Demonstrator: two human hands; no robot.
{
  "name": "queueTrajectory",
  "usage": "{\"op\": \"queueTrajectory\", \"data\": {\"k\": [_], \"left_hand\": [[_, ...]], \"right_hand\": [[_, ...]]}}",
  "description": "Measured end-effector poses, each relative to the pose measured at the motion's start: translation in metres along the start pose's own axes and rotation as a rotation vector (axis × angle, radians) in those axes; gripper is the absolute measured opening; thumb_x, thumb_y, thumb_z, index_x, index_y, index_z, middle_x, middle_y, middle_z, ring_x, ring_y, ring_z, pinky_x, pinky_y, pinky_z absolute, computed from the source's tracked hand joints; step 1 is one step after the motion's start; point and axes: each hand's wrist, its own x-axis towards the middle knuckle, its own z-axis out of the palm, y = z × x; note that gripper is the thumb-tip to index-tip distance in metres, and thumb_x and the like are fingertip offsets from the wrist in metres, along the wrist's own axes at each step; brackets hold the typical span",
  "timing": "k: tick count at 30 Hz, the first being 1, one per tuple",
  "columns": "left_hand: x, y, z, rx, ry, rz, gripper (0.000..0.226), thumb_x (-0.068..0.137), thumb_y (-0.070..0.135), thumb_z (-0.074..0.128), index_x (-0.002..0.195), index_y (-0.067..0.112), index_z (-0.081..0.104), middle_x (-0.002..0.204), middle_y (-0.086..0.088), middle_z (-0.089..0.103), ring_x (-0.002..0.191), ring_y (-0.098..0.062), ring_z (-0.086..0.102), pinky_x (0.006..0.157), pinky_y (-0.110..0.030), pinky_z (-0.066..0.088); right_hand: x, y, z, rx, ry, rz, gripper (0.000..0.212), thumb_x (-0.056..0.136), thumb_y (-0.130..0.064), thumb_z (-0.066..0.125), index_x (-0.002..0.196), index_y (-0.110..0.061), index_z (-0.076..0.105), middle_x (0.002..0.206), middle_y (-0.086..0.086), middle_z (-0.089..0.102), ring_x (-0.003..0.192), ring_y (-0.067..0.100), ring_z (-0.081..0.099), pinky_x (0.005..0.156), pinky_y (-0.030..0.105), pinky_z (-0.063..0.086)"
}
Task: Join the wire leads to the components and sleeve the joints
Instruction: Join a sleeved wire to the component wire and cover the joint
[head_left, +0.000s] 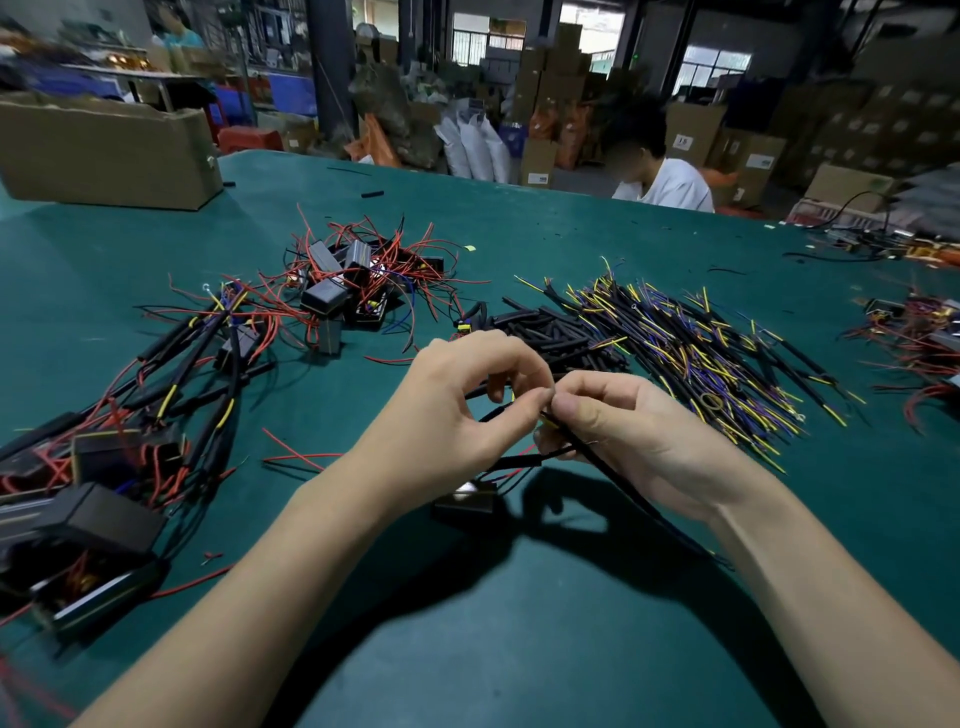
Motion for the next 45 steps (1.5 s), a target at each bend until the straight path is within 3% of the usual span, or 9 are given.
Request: {"op": "queueTrajectory", "data": {"k": [6,11,18,23,29,33,36,40,45], "left_hand": [[-0.002,0.001,0.003,0.028,0.000,-0.051,0.005,0.083,0.013,0.064,0.078,0.013,0.066,0.072,0.012,0.060,0.069,-0.012,0.053,0.068,-0.030,0.045],[-0.002,0.007,0.004,-0.009,-0.003,-0.227,0.013,0.084,0.014,0.065,0.072,0.019,0.064,0.066,0.013,0.060,0.065,-0.002,0.052,0.066,-0.017,0.041],[0.004,0.005,0.000,-0.204,-0.073,-0.689,0.021,0.081,0.016,0.064,0.063,0.006,0.065,0.051,0.002,0.046,0.040,-0.004,0.030,0.037,-0.012,0.024],[0.004,0.000,-0.001,-0.207,-0.099,-0.737,0.030,0.073,0.035,0.068,0.056,0.012,0.060,0.061,-0.007,0.037,0.046,-0.010,0.024,0.038,-0.016,0.018],[0.001,-0.002,-0.002,0.034,-0.062,-0.335,0.006,0.084,0.021,0.068,0.078,0.020,0.065,0.064,0.006,0.063,0.060,-0.011,0.055,0.061,-0.023,0.045],[-0.001,-0.003,-0.001,0.241,-0.114,-0.130,0.009,0.084,0.021,0.069,0.090,0.018,0.064,0.062,0.016,0.049,0.062,-0.003,0.046,0.067,-0.029,0.037],[-0.001,-0.003,-0.001,0.350,-0.106,-0.047,0.007,0.085,0.019,0.067,0.091,0.016,0.065,0.070,0.012,0.049,0.066,-0.008,0.042,0.068,-0.029,0.032],[-0.002,-0.002,-0.001,0.427,-0.103,-0.002,0.006,0.087,0.020,0.065,0.089,0.015,0.067,0.080,0.001,0.057,0.075,-0.019,0.052,0.070,-0.034,0.041],[-0.004,-0.003,0.003,0.367,-0.137,-0.109,0.009,0.091,0.021,0.059,0.090,0.015,0.066,0.082,0.005,0.051,0.077,-0.013,0.047,0.069,-0.026,0.035]], "right_hand": [[-0.003,-0.013,0.001,-0.425,0.112,-0.104,0.008,0.083,-0.017,0.069,0.080,-0.011,0.066,0.077,0.014,0.070,0.075,0.014,0.066,0.078,0.023,0.051],[-0.006,-0.015,0.011,-0.610,0.212,-0.142,0.010,0.085,-0.010,0.067,0.076,-0.013,0.062,0.076,0.015,0.070,0.072,0.043,0.063,0.078,0.062,0.048],[-0.006,-0.011,0.031,-1.277,0.310,-0.416,0.008,0.082,-0.015,0.061,0.081,-0.016,0.053,0.081,-0.004,0.055,0.069,0.023,0.051,0.063,0.042,0.046],[-0.003,-0.007,0.040,-1.682,0.379,-0.630,0.004,0.076,-0.009,0.054,0.080,-0.009,0.057,0.076,0.006,0.056,0.053,0.031,0.044,0.054,0.032,0.038],[-0.002,-0.006,0.022,-1.132,0.308,-0.454,0.008,0.084,-0.008,0.062,0.080,-0.011,0.056,0.077,-0.003,0.057,0.070,0.017,0.052,0.065,0.036,0.045],[0.000,-0.003,0.018,-1.004,0.333,-0.420,0.010,0.081,-0.004,0.067,0.076,-0.011,0.061,0.073,-0.004,0.061,0.065,0.005,0.051,0.060,0.013,0.034],[0.001,-0.003,0.019,-0.945,0.334,-0.418,0.013,0.081,-0.003,0.067,0.075,-0.013,0.061,0.072,-0.006,0.060,0.063,0.003,0.051,0.061,0.014,0.035],[0.000,-0.005,0.018,-0.976,0.324,-0.436,0.012,0.082,-0.006,0.066,0.076,-0.015,0.060,0.074,-0.008,0.060,0.065,0.007,0.053,0.063,0.026,0.042],[-0.003,-0.004,0.018,-1.352,0.325,-0.510,0.009,0.081,-0.009,0.062,0.078,-0.014,0.055,0.078,-0.007,0.054,0.064,0.019,0.051,0.063,0.039,0.046]]}}
